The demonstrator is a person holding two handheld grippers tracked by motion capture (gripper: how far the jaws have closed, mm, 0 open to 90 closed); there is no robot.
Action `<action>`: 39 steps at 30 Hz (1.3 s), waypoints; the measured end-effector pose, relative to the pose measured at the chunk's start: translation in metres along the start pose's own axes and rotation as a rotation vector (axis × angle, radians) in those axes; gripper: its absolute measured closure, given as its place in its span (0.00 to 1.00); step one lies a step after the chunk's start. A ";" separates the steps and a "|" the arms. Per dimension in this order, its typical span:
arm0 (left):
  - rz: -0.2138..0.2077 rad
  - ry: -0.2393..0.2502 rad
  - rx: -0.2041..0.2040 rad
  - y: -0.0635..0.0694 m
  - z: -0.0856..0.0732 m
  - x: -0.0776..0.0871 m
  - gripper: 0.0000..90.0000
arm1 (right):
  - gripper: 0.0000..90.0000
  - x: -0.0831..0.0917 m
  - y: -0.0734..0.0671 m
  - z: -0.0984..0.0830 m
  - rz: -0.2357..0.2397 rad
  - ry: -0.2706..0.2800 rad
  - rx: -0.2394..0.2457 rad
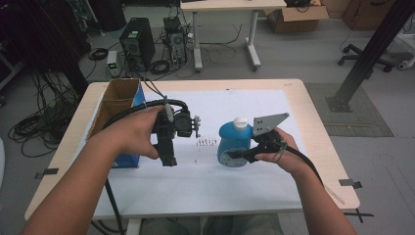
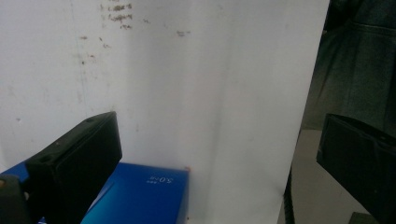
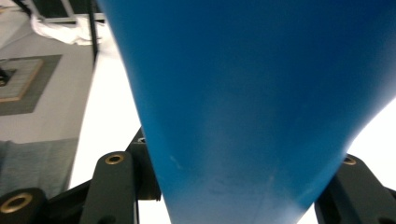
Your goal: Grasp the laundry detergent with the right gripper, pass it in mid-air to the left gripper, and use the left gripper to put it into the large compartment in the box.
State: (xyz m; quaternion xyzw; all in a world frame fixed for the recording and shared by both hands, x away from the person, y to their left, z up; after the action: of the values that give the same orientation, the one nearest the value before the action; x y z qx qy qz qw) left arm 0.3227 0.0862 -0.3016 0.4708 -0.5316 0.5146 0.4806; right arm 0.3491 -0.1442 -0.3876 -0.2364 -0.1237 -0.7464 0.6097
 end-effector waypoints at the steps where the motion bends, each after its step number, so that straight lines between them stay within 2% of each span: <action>1: 0.000 0.000 0.000 0.000 0.000 0.000 0.00 | 0.50 0.000 0.000 0.000 0.000 0.000 0.000; 4: -0.009 0.015 -0.004 -0.001 0.003 0.003 0.00 | 0.50 -0.005 -0.007 0.001 0.041 -0.013 0.015; 10: -0.008 0.016 -0.007 -0.002 0.005 0.006 0.00 | 0.50 -0.015 -0.015 0.003 0.075 -0.026 0.027; 19: -0.017 0.027 -0.020 -0.001 0.009 0.009 0.00 | 0.50 -0.041 -0.030 0.014 0.123 -0.029 0.058; 26: -0.034 0.038 -0.033 0.002 0.010 0.012 0.00 | 0.50 -0.057 -0.035 0.021 0.125 -0.023 0.057; 39: -0.023 0.037 -0.051 0.004 0.018 0.018 0.00 | 0.50 -0.078 -0.044 0.035 0.139 -0.015 0.070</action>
State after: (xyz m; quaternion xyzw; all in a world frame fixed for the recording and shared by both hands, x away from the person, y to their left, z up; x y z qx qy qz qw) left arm 0.3164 0.0681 -0.2843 0.4547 -0.5303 0.5040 0.5080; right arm 0.3247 -0.0509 -0.3923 -0.2284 -0.1376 -0.6957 0.6670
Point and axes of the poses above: each handheld gripper's, and its own axes: x roughly backward along the jaws, z roughly out of its top, y roughly to its right, the point moved 4 cm from there along -x, roughly forward along the jaws, and after that the axes turned 7 degrees about -x, right-handed, at the moved point
